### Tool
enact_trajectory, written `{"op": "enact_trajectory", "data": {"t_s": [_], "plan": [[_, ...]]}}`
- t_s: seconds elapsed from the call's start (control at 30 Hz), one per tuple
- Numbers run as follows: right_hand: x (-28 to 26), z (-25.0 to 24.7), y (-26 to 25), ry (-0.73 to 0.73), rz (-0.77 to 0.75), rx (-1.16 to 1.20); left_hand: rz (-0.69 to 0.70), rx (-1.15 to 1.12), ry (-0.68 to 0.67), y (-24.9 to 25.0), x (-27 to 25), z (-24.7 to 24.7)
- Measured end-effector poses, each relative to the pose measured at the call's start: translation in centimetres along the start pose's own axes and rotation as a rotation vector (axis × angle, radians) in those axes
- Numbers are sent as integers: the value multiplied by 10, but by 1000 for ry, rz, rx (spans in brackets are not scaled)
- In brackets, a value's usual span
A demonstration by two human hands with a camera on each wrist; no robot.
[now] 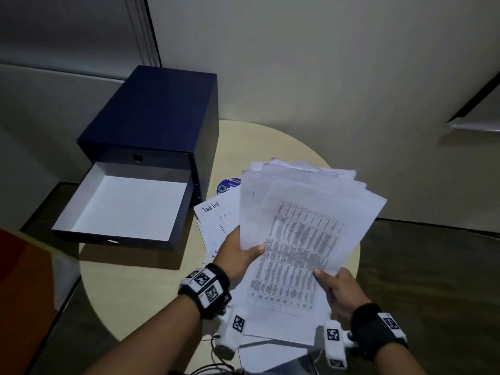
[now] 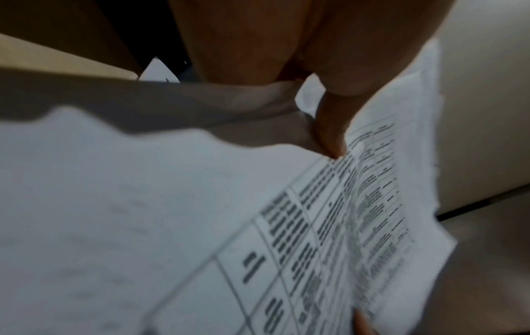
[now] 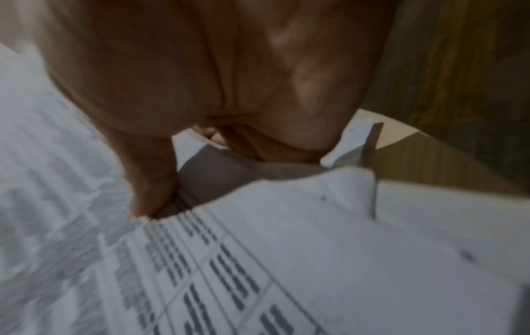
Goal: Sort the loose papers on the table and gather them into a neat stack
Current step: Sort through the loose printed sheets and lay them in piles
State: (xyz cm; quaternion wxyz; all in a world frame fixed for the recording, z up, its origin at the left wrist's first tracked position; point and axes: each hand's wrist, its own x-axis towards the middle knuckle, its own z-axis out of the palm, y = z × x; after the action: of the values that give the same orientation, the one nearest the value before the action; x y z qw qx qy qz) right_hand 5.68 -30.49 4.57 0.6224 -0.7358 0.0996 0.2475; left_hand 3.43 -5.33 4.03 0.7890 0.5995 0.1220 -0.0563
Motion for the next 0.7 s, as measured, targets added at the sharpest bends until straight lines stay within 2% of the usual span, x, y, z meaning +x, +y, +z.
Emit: {"op": "enact_trajectory", "data": {"t_s": [0.07, 0.17, 0.23, 0.27, 0.3, 0.37, 0.5, 0.7], "plan": [[-1, -12, 11, 96, 13, 41, -78, 138, 93, -12, 10, 1], [21, -30, 47, 257, 96, 24, -201, 307, 515, -28, 23, -27], [34, -33, 65, 325, 187, 31, -356, 602, 687, -37, 27, -58], [38, -30, 70, 327, 239, 22, -456, 685, 686, -39, 27, -70], [47, -31, 83, 325, 286, -8, -526, 660, 644, -41, 28, -80], [54, -27, 98, 310, 377, -100, -559, 547, 539, -39, 29, -88], [62, -21, 110, 309, 413, -185, -466, 600, 448, -44, 34, -97], [66, -15, 100, 304, 401, -307, -273, 723, 638, -28, 29, -86]]}}
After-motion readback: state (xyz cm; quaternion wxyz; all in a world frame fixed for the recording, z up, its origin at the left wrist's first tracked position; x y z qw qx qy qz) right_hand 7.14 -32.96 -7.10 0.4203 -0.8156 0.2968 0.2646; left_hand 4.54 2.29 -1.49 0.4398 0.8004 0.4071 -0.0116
